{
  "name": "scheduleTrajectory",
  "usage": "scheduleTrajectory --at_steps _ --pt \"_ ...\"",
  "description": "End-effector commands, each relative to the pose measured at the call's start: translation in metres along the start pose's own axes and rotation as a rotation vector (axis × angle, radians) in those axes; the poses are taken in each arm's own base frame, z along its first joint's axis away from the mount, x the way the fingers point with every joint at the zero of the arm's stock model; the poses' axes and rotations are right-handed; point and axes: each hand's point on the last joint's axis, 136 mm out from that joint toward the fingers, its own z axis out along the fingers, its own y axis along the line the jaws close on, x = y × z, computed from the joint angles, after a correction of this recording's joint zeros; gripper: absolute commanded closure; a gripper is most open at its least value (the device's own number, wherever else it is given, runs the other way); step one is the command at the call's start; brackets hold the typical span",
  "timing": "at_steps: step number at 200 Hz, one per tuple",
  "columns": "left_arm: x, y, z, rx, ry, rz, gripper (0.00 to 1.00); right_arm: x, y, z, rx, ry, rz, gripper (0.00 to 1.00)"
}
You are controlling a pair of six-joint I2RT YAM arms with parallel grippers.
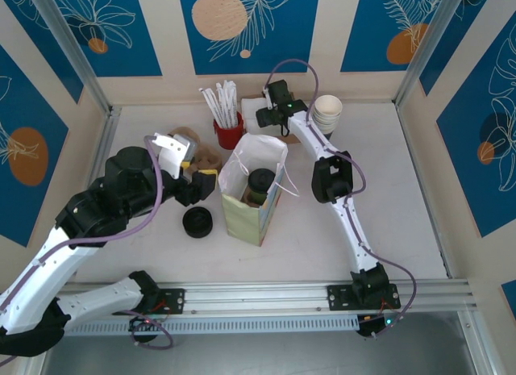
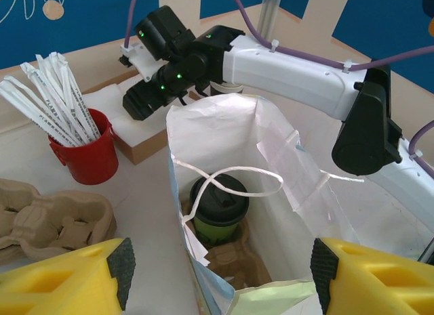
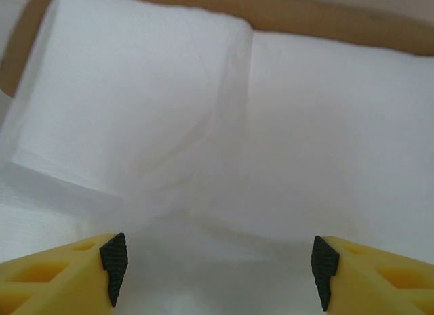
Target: Pack the takeout coffee
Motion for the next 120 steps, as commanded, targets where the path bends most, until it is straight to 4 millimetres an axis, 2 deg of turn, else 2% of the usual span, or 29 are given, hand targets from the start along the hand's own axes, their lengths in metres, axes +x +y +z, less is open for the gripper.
scheduleTrajectory --at_steps 1,66,91,120 --pt "0.004 -0.004 -0.002 0.017 0.013 -0.006 0.30 0.012 -0.005 0.010 0.011 0.032 -0.022 0.25" --pt "-0.001 -0.004 -0.006 0.017 -0.001 -0.002 0.30 0.033 -0.007 0.023 0.009 0.087 -0.019 0.26" --pt "-0.003 -0.004 -0.006 0.017 -0.001 -0.001 0.30 0.033 -0.006 0.023 0.006 0.087 -0.019 0.34" --pt "-0.002 -0.004 -0.006 0.017 0.001 -0.001 0.30 0.024 -0.004 0.015 -0.009 0.070 -0.014 0.47"
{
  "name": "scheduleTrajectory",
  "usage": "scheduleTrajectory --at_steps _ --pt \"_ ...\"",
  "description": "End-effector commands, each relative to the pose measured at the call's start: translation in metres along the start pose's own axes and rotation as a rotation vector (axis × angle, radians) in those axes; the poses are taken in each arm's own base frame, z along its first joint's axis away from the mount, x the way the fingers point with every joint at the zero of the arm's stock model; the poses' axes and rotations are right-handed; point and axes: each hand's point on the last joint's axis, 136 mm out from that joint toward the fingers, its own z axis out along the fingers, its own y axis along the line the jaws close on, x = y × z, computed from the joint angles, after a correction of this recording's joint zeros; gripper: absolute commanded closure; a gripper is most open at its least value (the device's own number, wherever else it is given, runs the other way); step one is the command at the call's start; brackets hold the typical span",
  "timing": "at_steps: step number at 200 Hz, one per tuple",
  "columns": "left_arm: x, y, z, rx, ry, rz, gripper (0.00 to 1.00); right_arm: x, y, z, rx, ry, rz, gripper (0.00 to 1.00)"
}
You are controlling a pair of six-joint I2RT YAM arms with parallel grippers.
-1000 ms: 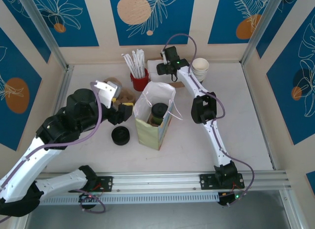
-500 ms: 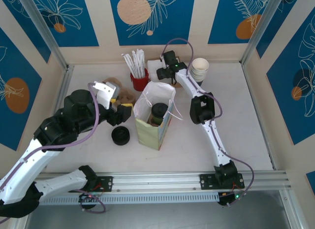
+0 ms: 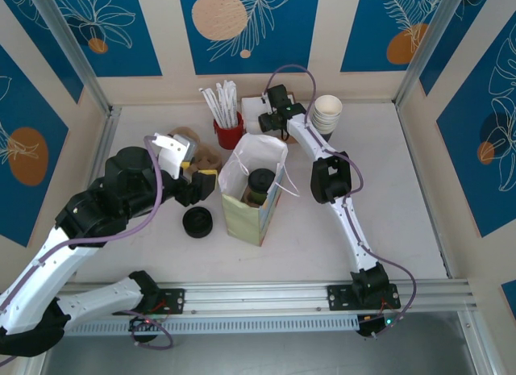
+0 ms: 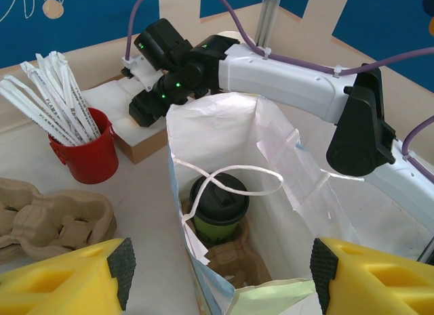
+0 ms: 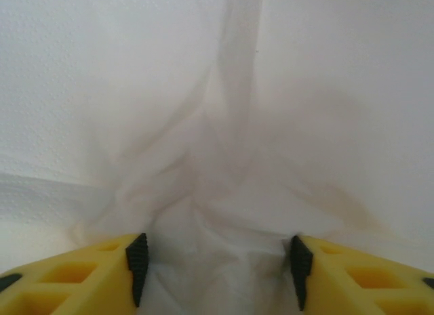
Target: Pack the takeout coffee
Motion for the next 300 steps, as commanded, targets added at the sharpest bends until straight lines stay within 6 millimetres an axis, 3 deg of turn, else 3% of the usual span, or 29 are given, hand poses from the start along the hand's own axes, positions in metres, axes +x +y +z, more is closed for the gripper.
scheduleTrajectory --at_steps 1,102,174,208,234,267,280,300 --pt "-0.003 -0.004 -0.006 0.018 -0.002 -0.002 0.30 0.006 -0.001 0.000 -0.009 0.026 -0.002 0.47" --pt "0.006 -0.002 -0.002 0.011 0.016 -0.027 0.30 -0.047 -0.006 -0.051 -0.015 -0.108 0.022 0.71" --pt "0.007 -0.002 -0.006 0.010 0.009 -0.039 0.30 -0.092 -0.009 -0.119 -0.026 -0.224 0.046 0.82" --pt "0.007 -0.001 -0.007 0.006 0.000 -0.041 0.29 -0.114 -0.009 -0.172 -0.054 -0.284 0.081 0.87" --pt "0.011 0.015 0.002 -0.082 -0.003 -0.030 0.23 -0.131 -0.004 -0.235 -0.133 -0.335 0.148 0.88" --pt "0.010 0.040 0.014 -0.235 -0.014 -0.036 0.15 -0.132 -0.003 -0.317 -0.232 -0.352 0.345 0.91" --pt "0.008 0.051 0.016 -0.304 -0.029 -0.059 0.11 -0.130 0.003 -0.349 -0.328 -0.354 0.410 0.98" --pt "0.008 0.059 0.018 -0.350 -0.043 -0.079 0.07 -0.123 0.011 -0.392 -0.479 -0.335 0.517 0.98"
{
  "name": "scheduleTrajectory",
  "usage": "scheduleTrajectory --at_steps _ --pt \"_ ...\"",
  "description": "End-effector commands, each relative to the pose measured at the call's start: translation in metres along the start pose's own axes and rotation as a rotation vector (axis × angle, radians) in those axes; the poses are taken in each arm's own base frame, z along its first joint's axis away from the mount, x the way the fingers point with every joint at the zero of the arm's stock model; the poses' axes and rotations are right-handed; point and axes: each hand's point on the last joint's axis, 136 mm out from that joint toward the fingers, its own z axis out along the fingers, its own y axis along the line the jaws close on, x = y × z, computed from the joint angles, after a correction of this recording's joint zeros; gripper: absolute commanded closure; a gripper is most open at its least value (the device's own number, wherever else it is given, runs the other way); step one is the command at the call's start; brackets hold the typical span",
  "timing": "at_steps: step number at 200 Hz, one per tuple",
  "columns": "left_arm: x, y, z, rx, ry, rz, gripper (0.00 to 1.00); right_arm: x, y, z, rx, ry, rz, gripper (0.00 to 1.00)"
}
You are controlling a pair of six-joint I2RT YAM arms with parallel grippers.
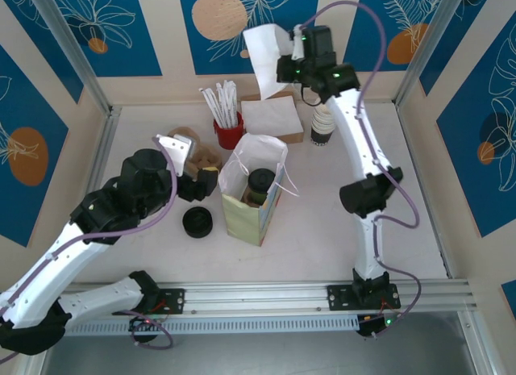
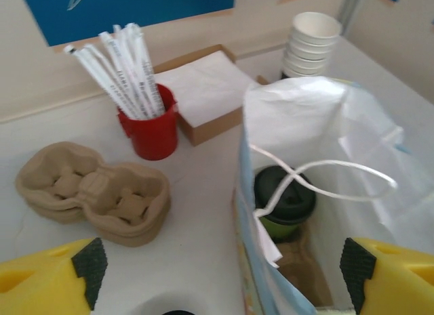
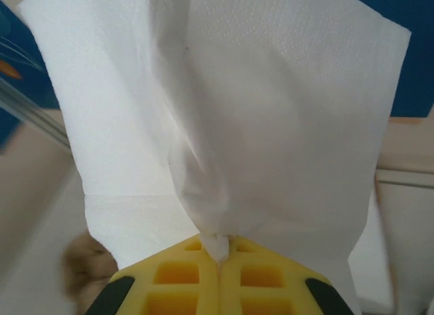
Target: Pack the takeout coffee
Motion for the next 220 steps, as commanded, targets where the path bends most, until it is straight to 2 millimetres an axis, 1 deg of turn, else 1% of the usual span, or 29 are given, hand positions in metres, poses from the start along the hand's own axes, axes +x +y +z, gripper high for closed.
scheduleTrajectory --at_steps 1,8,24,56,76,83,85,90,100,115,129,148,162,205,220 --pt "-0.013 0.017 0.001 -0.108 -0.071 -0.051 0.07 -0.004 0.026 -0.053 -0.166 0.044 0.227 0.98" --pt "-0.012 0.017 0.003 -0.111 -0.077 -0.056 0.06 -0.006 0.035 -0.068 -0.227 0.053 0.274 0.98" --pt "-0.012 0.016 0.005 -0.100 -0.091 -0.065 0.05 -0.007 0.051 -0.095 -0.322 0.081 0.390 0.98" --pt "-0.005 0.015 0.010 -0.097 -0.083 -0.074 0.05 0.007 0.079 -0.136 -0.480 0.181 0.626 1.00" --pt "0.000 0.016 0.011 -0.102 -0.075 -0.077 0.05 0.023 0.089 -0.155 -0.529 0.216 0.771 1.00" --pt "0.002 0.016 0.011 -0.101 -0.072 -0.077 0.05 0.033 0.088 -0.154 -0.534 0.227 0.820 1.00" --pt "0.002 0.017 0.011 -0.104 -0.073 -0.077 0.05 0.031 0.090 -0.160 -0.548 0.216 0.829 1.00" --pt "0.003 0.018 0.010 -0.105 -0.073 -0.077 0.04 0.039 0.089 -0.158 -0.546 0.224 0.867 1.00" --pt "0.004 0.019 0.008 -0.109 -0.076 -0.075 0.04 0.046 0.091 -0.167 -0.557 0.211 0.912 1.00" --pt "0.004 0.021 0.006 -0.114 -0.085 -0.071 0.04 0.056 0.096 -0.178 -0.567 0.199 0.929 1.00" --pt "0.004 0.022 0.004 -0.118 -0.091 -0.071 0.04 0.069 0.102 -0.183 -0.564 0.215 0.952 1.00" --pt "0.003 0.022 0.003 -0.117 -0.093 -0.072 0.03 0.086 0.109 -0.186 -0.575 0.238 0.993 1.00" --pt "0.004 0.021 0.005 -0.108 -0.091 -0.066 0.03 0.098 0.116 -0.186 -0.578 0.244 0.989 1.00" --pt "0.005 0.016 0.009 -0.086 -0.095 -0.077 0.03 0.142 0.118 -0.173 -0.495 0.311 1.010 1.00" --pt "0.007 0.016 0.011 -0.087 -0.089 -0.078 0.03 0.156 0.116 -0.168 -0.464 0.322 1.016 1.00"
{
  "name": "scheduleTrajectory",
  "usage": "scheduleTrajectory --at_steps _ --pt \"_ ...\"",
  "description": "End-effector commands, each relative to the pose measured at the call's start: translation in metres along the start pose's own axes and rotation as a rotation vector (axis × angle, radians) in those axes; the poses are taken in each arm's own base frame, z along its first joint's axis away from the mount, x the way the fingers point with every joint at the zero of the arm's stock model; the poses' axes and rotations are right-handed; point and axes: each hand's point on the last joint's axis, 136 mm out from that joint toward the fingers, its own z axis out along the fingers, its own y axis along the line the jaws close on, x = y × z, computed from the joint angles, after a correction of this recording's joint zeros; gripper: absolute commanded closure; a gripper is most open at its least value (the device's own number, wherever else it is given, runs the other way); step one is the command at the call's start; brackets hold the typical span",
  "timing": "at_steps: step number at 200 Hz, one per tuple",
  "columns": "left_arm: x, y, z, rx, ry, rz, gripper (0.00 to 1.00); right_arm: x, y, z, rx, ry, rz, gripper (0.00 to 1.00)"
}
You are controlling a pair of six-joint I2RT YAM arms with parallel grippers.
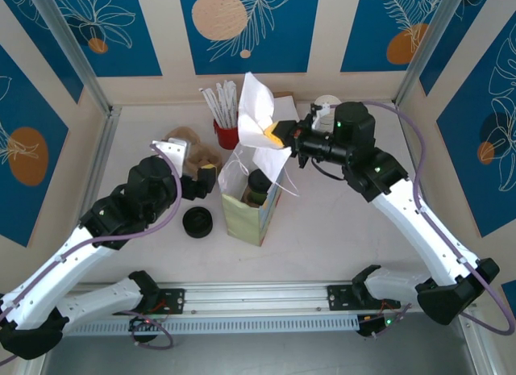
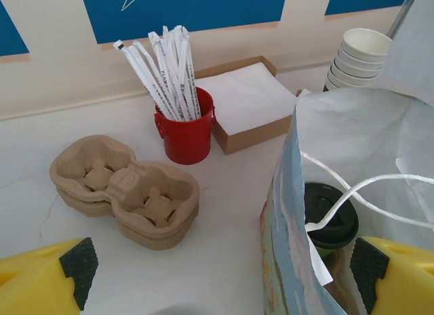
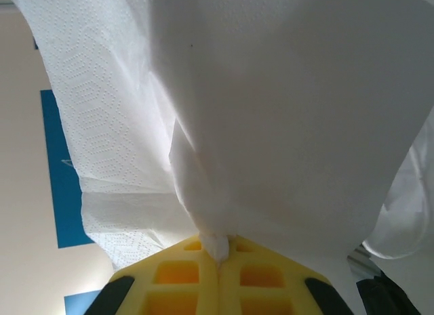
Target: Pack the takeout coffee
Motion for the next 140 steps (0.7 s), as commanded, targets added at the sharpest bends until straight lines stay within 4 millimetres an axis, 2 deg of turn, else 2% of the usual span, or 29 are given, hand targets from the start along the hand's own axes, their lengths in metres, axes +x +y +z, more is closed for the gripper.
scheduleTrajectory --at_steps 1,47,92,132,140 --pt "-0.006 -0.003 0.000 0.016 -0.031 -0.022 0.03 0.000 -0.020 0.003 0.035 -0.045 0.041 1.00" --pt "-0.006 -0.008 0.004 0.029 -0.023 -0.028 0.02 -0.005 -0.066 0.007 0.146 -0.104 0.073 1.00" --pt "-0.004 -0.007 0.005 0.027 -0.018 -0.038 0.02 -0.004 -0.096 0.014 0.299 -0.101 0.084 1.00" --pt "-0.003 -0.006 0.003 0.027 -0.017 -0.046 0.02 -0.004 -0.109 0.017 0.376 -0.109 0.040 1.00" --pt "-0.002 -0.007 0.003 0.030 -0.013 -0.046 0.02 -0.005 -0.111 0.017 0.381 -0.118 0.029 0.96"
